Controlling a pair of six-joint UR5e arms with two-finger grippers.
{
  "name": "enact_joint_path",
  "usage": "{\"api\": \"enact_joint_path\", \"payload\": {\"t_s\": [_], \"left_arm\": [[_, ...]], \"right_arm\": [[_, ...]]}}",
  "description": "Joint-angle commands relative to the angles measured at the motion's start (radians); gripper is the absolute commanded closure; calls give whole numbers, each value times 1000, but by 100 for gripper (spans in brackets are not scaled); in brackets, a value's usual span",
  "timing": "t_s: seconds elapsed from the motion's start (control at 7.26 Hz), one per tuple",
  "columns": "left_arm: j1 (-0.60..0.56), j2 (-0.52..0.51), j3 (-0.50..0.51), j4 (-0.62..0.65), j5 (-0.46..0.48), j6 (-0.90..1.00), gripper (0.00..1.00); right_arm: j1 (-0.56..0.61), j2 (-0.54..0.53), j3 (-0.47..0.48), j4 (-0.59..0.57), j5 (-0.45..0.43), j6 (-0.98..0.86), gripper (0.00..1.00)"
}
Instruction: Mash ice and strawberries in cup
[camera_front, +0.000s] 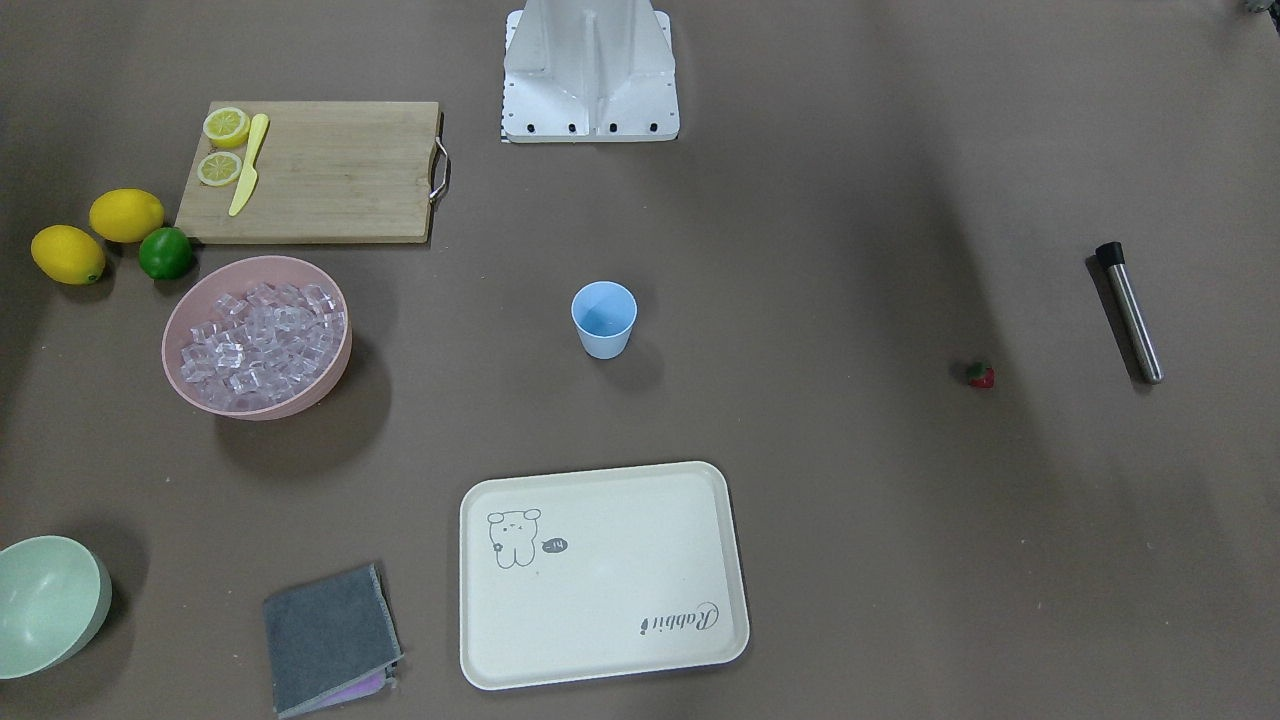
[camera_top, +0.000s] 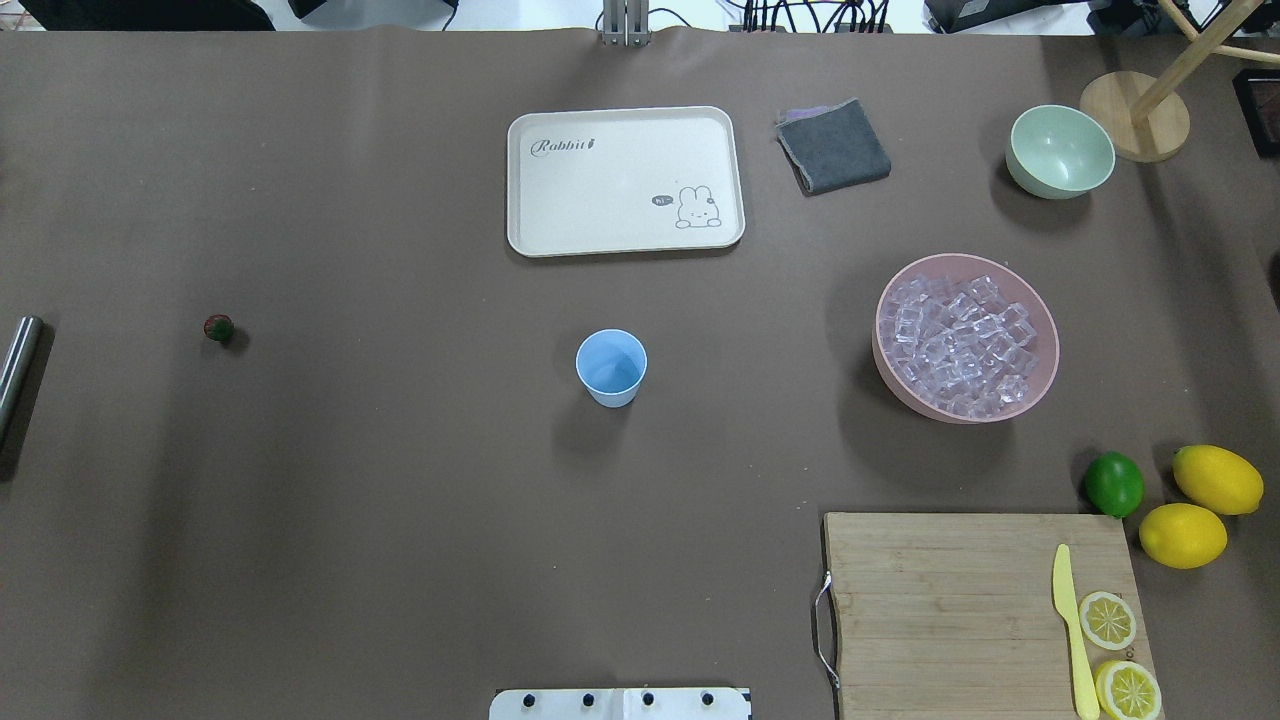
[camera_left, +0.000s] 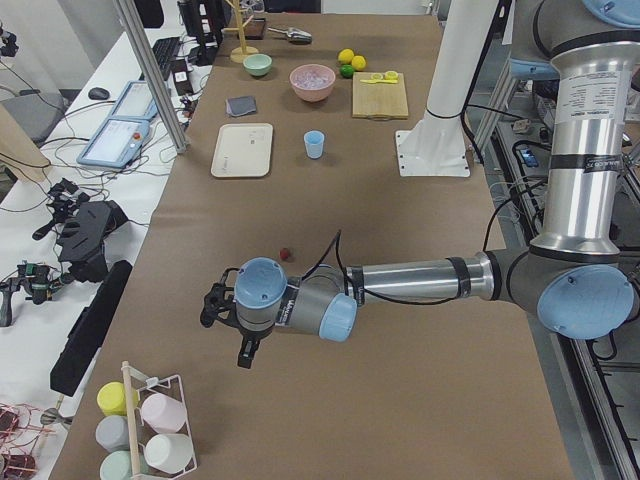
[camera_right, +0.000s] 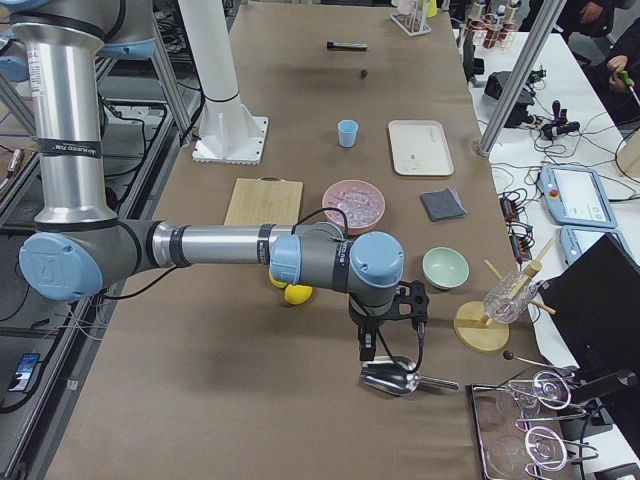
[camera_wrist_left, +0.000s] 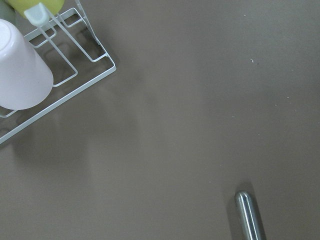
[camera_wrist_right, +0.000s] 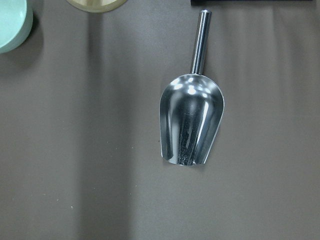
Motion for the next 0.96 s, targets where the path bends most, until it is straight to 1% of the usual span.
{"api": "enact_joint_path", "payload": {"t_s": [0.0,0.41,0.55,0.83], "left_arm": [[0,14,-4,-1,0,2,2],[0,21,-9,-6,-1,0,2],[0,24,-14,-6,-1,0,2],[0,35,-20,-6,-10,-1,2]], "right_arm": [[0,2,1,2,-3,0,1],[-20,38,18,0,2,25,1],[-65,44,29,2,6,81,1],[-205,63,165,0,14,272,1]]}}
